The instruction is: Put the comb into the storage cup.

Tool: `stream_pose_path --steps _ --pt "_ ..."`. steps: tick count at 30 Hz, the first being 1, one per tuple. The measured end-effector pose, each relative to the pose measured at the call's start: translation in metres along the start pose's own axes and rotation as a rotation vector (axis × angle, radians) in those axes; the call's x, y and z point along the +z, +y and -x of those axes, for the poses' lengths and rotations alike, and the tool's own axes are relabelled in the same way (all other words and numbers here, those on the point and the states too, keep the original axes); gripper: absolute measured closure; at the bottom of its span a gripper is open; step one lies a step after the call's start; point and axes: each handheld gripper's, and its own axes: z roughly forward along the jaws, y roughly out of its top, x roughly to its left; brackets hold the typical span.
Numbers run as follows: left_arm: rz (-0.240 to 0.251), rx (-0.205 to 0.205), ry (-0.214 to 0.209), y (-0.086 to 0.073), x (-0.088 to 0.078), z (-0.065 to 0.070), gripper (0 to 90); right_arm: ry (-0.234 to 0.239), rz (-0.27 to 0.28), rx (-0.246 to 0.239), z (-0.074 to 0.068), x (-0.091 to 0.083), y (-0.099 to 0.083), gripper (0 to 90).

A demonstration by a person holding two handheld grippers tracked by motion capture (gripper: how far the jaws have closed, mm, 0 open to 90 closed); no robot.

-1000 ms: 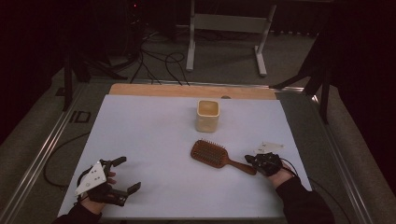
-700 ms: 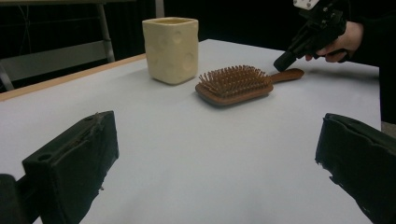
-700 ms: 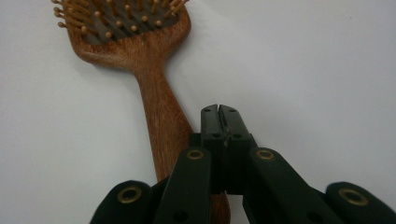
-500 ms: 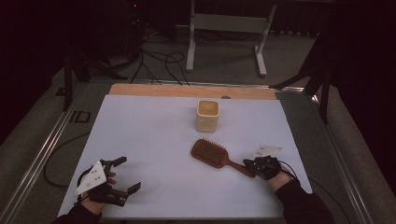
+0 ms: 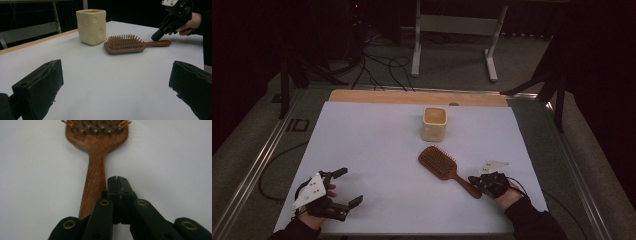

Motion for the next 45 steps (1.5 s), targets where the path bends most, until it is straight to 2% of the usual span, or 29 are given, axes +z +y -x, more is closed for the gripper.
stream_pose_path --steps 6,19,29,40,45 --pt "0.0 0.002 0.001 0.0 0.0 0.0 0.0 0.02 -0.016 -0.02 -0.008 0.001 0.0 90.0" --pt "-0.003 0.006 0.0 0.0 0.0 0.001 0.0 0.051 -0.025 -0.027 -0.017 0.002 0.0 90.0" --pt "-0.003 0.005 0.0 0.0 0.0 0.001 0.0 -0.002 -0.004 0.0 -0.011 -0.007 0.003 90.0" --pt "-0.004 0.004 0.0 0.0 0.0 0.001 0.0 -0.035 0.015 0.023 -0.011 -0.017 0.009 89.9" --pt "-0.005 0.004 0.001 0.0 0.0 0.001 0.0 -0.05 0.024 0.055 -0.012 -0.023 0.015 88.5"
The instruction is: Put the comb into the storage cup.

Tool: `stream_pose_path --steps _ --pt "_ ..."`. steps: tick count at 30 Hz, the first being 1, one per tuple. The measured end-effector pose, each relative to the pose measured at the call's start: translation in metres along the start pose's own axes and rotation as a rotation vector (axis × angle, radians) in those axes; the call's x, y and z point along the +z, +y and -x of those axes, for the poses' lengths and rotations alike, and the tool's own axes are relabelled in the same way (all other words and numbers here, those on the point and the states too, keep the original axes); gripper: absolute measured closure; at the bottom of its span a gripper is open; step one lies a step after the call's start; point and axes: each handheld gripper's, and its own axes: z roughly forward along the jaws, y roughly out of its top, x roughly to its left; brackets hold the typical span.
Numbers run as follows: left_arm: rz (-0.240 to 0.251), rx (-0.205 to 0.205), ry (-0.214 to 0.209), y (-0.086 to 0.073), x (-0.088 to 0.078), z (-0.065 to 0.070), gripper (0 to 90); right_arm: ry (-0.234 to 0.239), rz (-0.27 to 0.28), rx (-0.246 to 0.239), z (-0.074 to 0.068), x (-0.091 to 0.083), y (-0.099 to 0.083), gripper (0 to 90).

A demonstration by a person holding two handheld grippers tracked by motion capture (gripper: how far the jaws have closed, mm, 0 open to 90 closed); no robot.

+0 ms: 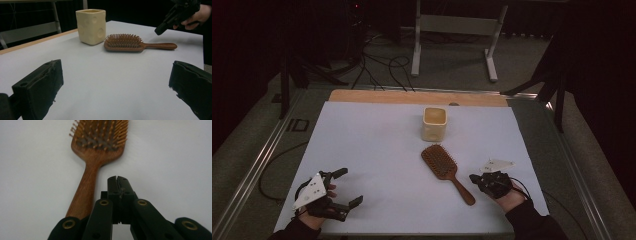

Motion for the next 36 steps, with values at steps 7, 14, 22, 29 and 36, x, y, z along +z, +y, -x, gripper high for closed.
stream_pose_path --steps 7,14,22,29,36 --pt "0.002 -0.004 -0.001 0.0 0.0 0.0 0.0 -0.018 0.04 0.013 -0.007 -0.011 0.011 68.9" --pt "0.002 -0.003 0.001 0.0 0.0 0.0 0.0 -0.013 0.059 0.026 -0.012 -0.015 0.022 39.3" --pt "0.004 -0.005 0.002 0.0 0.0 0.0 0.0 -0.006 0.039 0.046 -0.013 -0.013 0.031 13.2" --pt "0.004 -0.004 0.003 0.0 0.0 0.0 0.0 -0.041 0.042 0.028 -0.018 -0.014 0.035 9.2" --pt "0.002 -0.003 0.001 0.0 0.0 0.0 0.0 -0.095 0.001 -0.033 -0.026 -0.014 0.041 8.6"
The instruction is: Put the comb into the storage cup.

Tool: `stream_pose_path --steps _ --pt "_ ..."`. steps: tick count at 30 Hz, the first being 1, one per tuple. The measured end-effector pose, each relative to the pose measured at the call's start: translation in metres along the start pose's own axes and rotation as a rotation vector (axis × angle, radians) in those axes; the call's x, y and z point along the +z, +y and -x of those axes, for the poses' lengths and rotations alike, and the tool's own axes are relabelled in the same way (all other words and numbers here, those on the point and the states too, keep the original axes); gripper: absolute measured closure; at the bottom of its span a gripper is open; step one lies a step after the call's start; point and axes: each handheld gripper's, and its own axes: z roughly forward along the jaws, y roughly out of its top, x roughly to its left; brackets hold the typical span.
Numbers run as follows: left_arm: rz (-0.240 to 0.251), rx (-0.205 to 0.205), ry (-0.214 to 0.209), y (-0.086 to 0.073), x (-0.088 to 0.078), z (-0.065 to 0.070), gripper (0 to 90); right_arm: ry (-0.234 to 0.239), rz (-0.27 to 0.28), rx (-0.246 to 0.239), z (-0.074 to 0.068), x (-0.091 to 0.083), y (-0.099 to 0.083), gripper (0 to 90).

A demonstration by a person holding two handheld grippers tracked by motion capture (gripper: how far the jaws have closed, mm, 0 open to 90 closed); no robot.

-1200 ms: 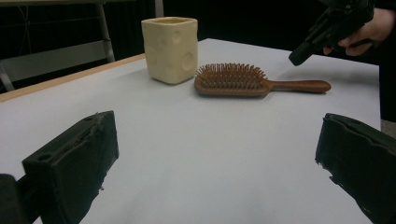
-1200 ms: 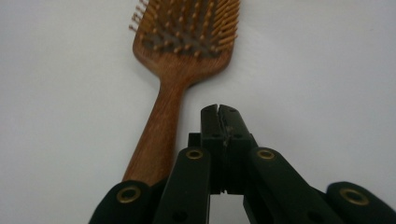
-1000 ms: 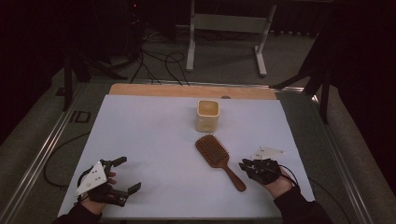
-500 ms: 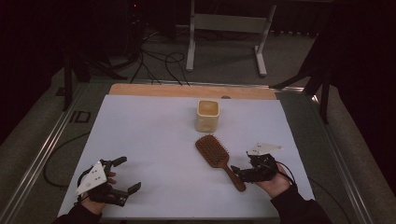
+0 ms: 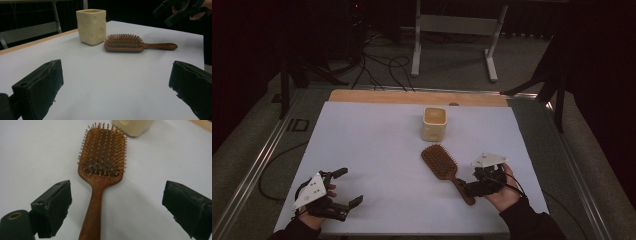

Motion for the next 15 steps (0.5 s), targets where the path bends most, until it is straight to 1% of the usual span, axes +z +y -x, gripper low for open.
stream_pose_path --steps 2,4,7,9,11,13,15 --pt "0.0 0.0 0.0 0.0 0.0 0.0 0.0 0.003 -0.007 -0.009 -0.002 0.001 0.002 8.6" --pt "0.0 0.0 0.001 0.0 0.0 0.0 0.0 -0.004 -0.016 -0.018 -0.003 0.002 0.004 8.6" --pt "-0.001 0.001 0.0 0.0 0.0 0.0 0.0 0.0 -0.033 -0.019 -0.005 0.003 0.007 8.6" --pt "-0.001 0.0 0.0 0.0 0.0 0.0 0.0 -0.007 -0.043 -0.027 -0.007 0.006 0.008 8.7" --pt "-0.001 0.002 0.0 0.0 0.0 0.0 0.0 0.009 -0.068 -0.031 -0.008 0.009 0.01 8.7" --pt "-0.001 0.001 -0.001 0.0 0.0 0.0 0.0 0.022 -0.095 -0.023 -0.01 0.013 0.01 8.7" --pt "-0.002 0.002 -0.002 0.0 0.0 0.0 0.0 0.019 -0.11 -0.022 -0.011 0.017 0.011 8.7"
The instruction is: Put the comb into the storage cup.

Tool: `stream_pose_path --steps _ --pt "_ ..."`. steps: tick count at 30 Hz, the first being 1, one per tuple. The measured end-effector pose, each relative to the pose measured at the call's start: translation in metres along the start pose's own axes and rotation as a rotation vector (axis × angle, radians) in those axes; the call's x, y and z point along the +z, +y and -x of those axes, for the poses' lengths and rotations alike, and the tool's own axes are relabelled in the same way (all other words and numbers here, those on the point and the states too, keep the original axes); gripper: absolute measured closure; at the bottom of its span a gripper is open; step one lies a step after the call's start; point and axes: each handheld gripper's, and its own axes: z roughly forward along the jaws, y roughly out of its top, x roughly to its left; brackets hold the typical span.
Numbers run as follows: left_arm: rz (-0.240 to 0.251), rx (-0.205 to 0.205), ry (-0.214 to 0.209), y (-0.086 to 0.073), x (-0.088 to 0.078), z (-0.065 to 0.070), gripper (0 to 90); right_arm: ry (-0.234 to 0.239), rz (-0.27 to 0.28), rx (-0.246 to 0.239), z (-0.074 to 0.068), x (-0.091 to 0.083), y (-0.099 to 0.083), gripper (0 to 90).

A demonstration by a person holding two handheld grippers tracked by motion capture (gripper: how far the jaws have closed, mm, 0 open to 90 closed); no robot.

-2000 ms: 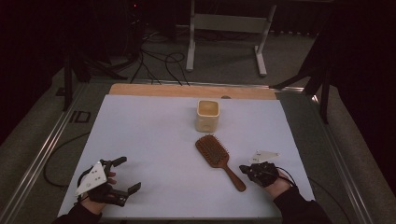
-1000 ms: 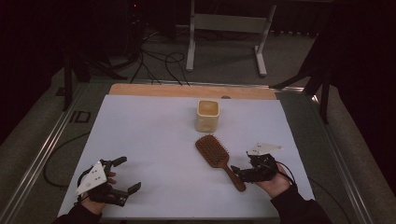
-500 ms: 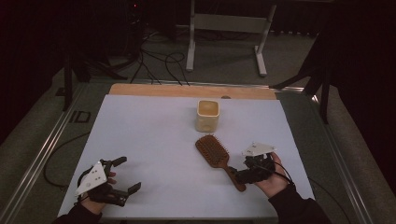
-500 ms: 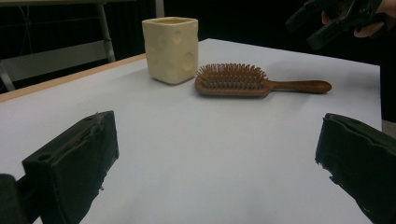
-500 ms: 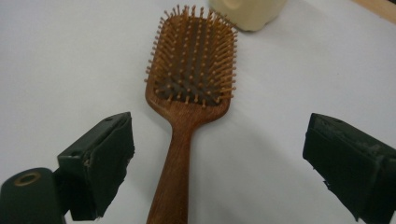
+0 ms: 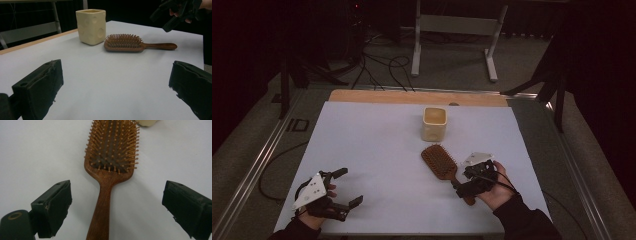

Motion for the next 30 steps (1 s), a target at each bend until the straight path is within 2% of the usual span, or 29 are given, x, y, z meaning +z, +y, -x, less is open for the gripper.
stream_pose_path --steps 8,11,14,16,18,20,24,30 --pt "0.0 0.0 -0.001 0.0 0.0 0.0 0.0 0.005 -0.025 0.015 -0.003 0.013 0.005 8.9" --pt "0.0 0.0 -0.002 0.0 0.0 0.0 0.0 0.042 -0.04 0.046 -0.002 0.019 0.007 11.5" --pt "0.002 0.0 -0.001 0.0 0.0 0.0 0.0 0.044 -0.061 0.054 -0.001 0.021 0.009 12.0" --pt "0.002 -0.001 -0.002 0.0 0.0 0.0 0.0 0.07 -0.067 0.064 0.001 0.023 0.01 13.2" --pt "0.002 0.0 -0.003 0.0 0.0 0.0 0.0 0.111 -0.112 0.1 0.004 0.026 0.011 13.6" --pt "0.003 0.001 -0.002 0.0 0.0 0.0 0.0 0.136 -0.134 0.108 0.006 0.03 0.012 15.7" --pt "0.004 -0.002 -0.002 0.0 0.0 0.0 0.0 0.117 -0.197 0.091 0.004 0.036 0.012 13.9" --pt "0.002 -0.001 -0.003 0.0 0.0 0.0 0.0 0.136 -0.254 0.084 0.002 0.044 0.013 10.4"
